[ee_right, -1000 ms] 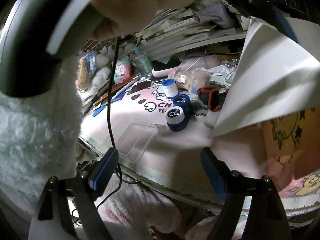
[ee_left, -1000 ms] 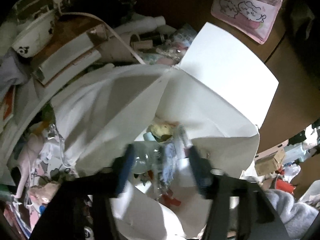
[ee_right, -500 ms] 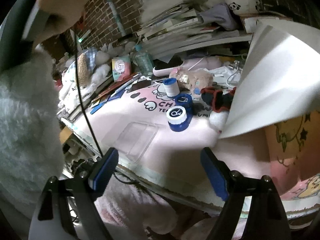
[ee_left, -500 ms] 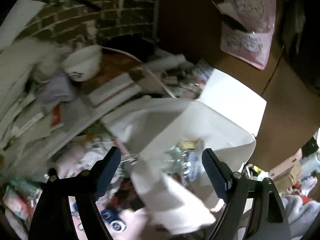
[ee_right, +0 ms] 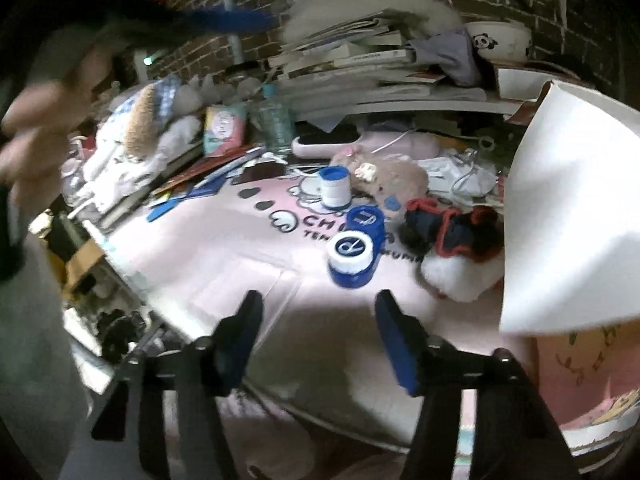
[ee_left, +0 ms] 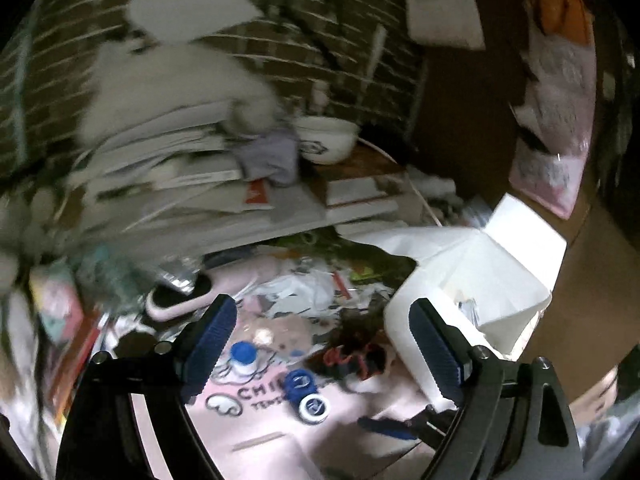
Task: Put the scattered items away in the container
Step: 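Reach the right tool to the blue-and-white round case and grasp it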
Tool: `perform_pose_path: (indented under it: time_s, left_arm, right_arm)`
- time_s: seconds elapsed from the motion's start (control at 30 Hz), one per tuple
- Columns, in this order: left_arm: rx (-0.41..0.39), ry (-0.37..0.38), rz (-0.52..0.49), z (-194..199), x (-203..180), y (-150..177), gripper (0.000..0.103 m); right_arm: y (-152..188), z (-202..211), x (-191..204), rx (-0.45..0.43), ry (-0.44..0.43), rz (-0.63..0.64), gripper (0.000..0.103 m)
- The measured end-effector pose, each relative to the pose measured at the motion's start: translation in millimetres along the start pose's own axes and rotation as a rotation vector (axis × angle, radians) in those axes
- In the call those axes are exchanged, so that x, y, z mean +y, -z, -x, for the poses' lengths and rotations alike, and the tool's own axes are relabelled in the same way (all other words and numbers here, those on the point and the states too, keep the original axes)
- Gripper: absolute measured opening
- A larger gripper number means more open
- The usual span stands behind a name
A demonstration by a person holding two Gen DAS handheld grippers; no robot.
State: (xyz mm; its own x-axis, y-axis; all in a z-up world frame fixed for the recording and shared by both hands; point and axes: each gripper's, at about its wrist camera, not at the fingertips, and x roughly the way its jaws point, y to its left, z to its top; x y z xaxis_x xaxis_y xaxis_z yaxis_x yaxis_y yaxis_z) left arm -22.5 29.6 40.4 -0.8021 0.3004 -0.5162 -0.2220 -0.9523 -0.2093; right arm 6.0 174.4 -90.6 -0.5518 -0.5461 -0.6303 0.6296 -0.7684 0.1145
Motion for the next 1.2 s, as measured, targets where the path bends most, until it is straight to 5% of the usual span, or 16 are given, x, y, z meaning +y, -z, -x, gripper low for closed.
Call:
perform_pose_path:
  time_s: [0.1,0.37,1.2]
  left_arm:
    - [-0.039,-0.009,0.035,14,17,14,0.088]
    - [-0.116,-0.020,0.087,36,53,46,0.088]
    - [-0.108,-0.012,0.160,33,72,56,0.088]
  right_arm:
    - [-7,-10,-1,0.015,0.025,-0.016,0.039]
    - [-23,-35,2,0.043,0.104,-0.030,0.037]
    - [-30,-49,-1,0.020,0.144,-0.045,0.031]
